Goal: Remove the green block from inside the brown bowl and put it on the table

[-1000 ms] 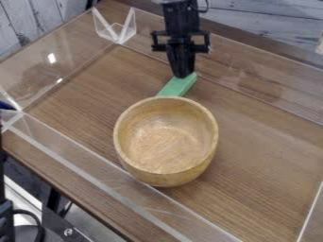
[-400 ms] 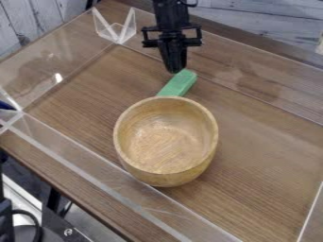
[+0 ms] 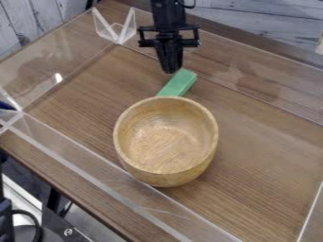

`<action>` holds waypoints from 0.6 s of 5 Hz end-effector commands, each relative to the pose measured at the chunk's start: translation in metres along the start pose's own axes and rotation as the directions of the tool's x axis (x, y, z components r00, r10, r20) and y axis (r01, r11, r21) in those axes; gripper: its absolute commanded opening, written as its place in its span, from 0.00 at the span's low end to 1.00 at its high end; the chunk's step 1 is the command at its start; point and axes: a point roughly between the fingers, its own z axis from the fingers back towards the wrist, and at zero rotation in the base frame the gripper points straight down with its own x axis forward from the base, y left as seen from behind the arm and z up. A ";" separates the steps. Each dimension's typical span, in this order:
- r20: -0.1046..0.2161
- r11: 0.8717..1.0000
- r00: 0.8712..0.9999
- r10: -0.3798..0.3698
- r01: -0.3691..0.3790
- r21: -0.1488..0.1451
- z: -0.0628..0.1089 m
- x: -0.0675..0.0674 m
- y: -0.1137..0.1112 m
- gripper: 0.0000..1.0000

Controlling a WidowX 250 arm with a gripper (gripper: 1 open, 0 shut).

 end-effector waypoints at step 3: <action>0.108 0.998 0.993 0.044 -0.048 0.031 0.023 -0.004 0.017 0.00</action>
